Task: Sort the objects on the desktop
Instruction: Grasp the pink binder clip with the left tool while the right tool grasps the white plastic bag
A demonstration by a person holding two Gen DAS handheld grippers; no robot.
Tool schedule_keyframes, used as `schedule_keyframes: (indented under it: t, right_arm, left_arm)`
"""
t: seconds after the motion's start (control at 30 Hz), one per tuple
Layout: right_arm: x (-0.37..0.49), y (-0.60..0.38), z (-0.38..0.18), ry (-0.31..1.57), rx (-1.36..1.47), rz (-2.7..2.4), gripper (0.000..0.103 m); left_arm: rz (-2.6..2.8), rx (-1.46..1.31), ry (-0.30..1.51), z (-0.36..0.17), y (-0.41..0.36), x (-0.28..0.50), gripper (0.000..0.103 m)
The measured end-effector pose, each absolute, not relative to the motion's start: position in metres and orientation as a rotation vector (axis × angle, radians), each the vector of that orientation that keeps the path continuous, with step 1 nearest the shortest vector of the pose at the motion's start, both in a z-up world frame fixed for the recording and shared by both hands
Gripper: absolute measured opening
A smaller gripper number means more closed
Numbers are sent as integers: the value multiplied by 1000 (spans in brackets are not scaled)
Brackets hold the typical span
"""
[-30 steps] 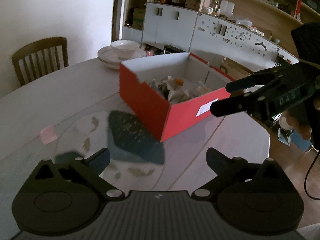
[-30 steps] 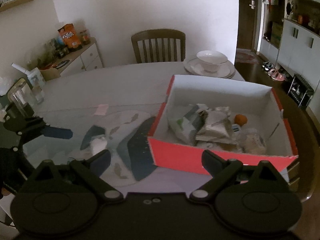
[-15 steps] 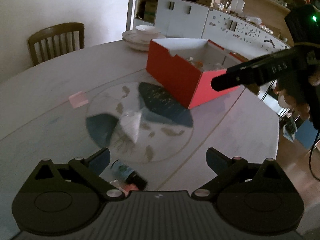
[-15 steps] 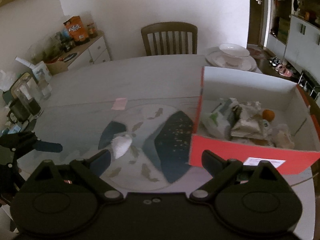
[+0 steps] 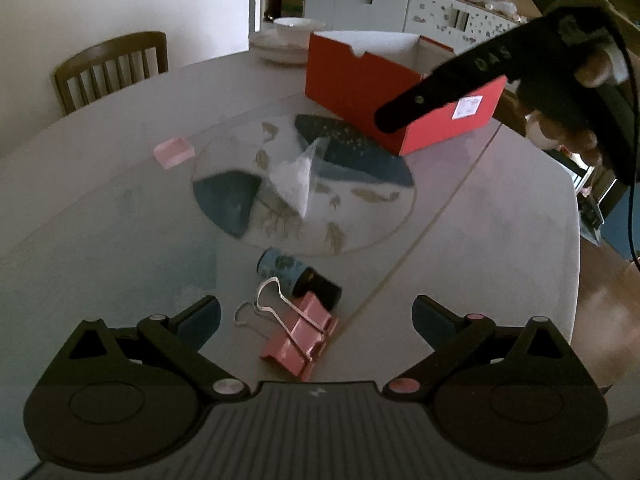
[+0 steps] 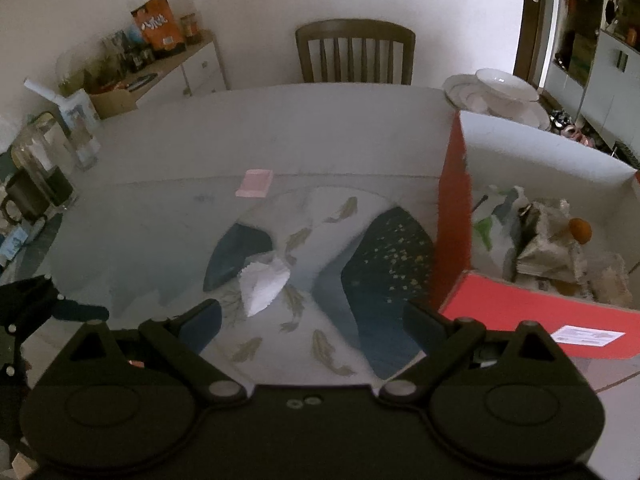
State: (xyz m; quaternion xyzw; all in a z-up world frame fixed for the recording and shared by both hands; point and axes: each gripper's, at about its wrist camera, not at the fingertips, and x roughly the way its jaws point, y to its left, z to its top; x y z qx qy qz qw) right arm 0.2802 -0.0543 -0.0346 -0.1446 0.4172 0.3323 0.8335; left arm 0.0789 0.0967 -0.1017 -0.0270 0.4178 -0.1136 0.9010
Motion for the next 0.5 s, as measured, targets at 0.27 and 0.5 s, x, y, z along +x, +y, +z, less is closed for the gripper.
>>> schedule_keyframes:
  t: [0.27,0.5]
  right_arm:
    - [288,-30,-53,905,-332,703,96]
    - [294,-10,-74,925,-356,695,93]
  left_arm:
    - [-219,-38,874,-119,100,81,101]
    - [-232,-25,871,-126,101,80,94]
